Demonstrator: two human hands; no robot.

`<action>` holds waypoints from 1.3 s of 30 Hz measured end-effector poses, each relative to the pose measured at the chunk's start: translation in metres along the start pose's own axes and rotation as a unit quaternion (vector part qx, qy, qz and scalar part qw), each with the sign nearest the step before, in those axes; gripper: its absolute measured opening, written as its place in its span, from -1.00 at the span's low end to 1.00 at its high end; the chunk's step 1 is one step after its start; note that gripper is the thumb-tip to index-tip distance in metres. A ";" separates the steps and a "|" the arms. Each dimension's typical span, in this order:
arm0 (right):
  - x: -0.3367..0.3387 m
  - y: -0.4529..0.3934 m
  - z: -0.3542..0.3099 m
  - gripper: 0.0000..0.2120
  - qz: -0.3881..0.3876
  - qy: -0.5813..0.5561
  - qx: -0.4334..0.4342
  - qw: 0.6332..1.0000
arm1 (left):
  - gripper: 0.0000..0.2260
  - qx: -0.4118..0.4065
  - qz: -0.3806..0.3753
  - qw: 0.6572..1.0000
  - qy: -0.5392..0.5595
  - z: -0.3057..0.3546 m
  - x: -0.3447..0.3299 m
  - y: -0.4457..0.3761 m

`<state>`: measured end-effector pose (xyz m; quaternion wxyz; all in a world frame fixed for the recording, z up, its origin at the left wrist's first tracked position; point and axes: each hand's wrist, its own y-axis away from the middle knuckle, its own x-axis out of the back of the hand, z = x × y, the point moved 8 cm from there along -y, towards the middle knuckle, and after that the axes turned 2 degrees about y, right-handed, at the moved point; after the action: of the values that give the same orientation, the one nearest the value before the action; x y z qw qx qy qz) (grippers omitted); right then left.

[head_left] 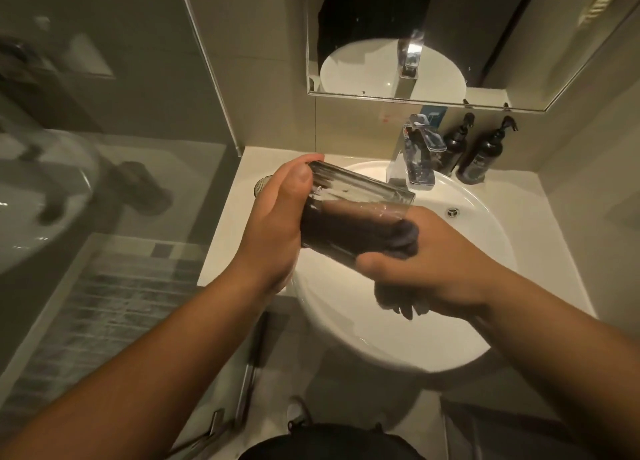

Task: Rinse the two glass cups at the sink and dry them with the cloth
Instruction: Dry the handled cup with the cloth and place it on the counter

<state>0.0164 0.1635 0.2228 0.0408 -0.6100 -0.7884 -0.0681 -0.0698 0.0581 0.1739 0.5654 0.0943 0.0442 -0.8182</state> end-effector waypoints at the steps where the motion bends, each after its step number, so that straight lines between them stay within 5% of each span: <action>1: -0.001 0.001 0.003 -0.62 0.009 -0.064 -0.011 0.998 | -0.72 -0.017 -0.001 1.000 -0.007 0.003 -0.001 0.001; 5: -0.006 -0.002 0.012 -0.58 -0.012 -0.375 -0.013 0.927 | -0.68 -0.114 -0.010 0.993 -0.024 0.017 -0.003 0.007; 8: -0.001 -0.002 0.015 -0.53 -0.011 -0.383 -0.018 0.924 | -0.57 -0.143 -0.040 0.989 -0.026 0.017 -0.003 0.008; 10: 0.011 0.003 0.006 -0.57 0.002 -0.226 -0.015 0.974 | -0.59 -0.088 -0.081 0.992 -0.030 0.006 -0.006 0.006; 12: 0.020 0.006 -0.003 -0.49 -0.018 0.102 0.011 0.995 | -0.62 0.053 -0.121 0.991 0.008 -0.011 -0.011 0.007; 14: 0.009 0.002 0.002 -0.40 -0.083 0.393 0.040 0.915 | -0.55 0.186 -0.131 0.972 0.053 -0.025 -0.016 0.011; 15: 0.000 0.002 0.008 -0.37 -0.116 0.453 0.050 0.883 | -0.49 0.228 -0.120 0.965 0.056 -0.031 -0.016 0.013; 17: -0.013 0.001 0.018 -0.37 -0.144 0.460 0.046 0.875 | -0.51 0.237 -0.082 0.968 0.028 -0.034 -0.014 0.013; 21: -0.007 0.004 0.018 -0.42 -0.066 0.305 -0.002 0.950 | -0.70 0.133 -0.007 0.990 -0.046 -0.030 -0.006 0.011; 25: -0.009 0.014 0.018 -0.63 -0.016 0.073 -0.034 0.997 | -0.69 0.015 0.013 0.994 -0.106 -0.015 0.000 0.013; 28: -0.007 0.016 0.022 -0.64 0.019 -0.133 -0.040 0.990 | -0.66 -0.076 0.012 0.988 -0.133 0.001 -0.001 0.019; 33: -0.011 0.015 0.032 -0.57 0.019 -0.383 -0.033 0.923 | -0.66 -0.195 -0.032 0.972 -0.128 0.011 -0.003 0.028; 35: -0.005 0.020 0.019 -0.57 0.010 -0.280 -0.023 0.960 | -0.63 -0.173 -0.060 0.975 -0.124 0.003 -0.003 0.028; 37: 0.008 0.024 0.004 -0.60 0.005 0.028 0.004 1.000 | -0.60 -0.044 -0.097 0.993 -0.052 -0.009 -0.009 0.024; 39: 0.001 0.021 -0.007 -0.55 -0.045 0.360 0.089 0.928 | -0.48 0.147 -0.116 0.980 0.060 -0.027 -0.018 0.024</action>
<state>0.0359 0.1689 0.2312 0.3731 -0.5024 -0.7499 -0.2147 -0.0387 0.0706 0.1514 0.4427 0.2197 -0.0315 -0.8688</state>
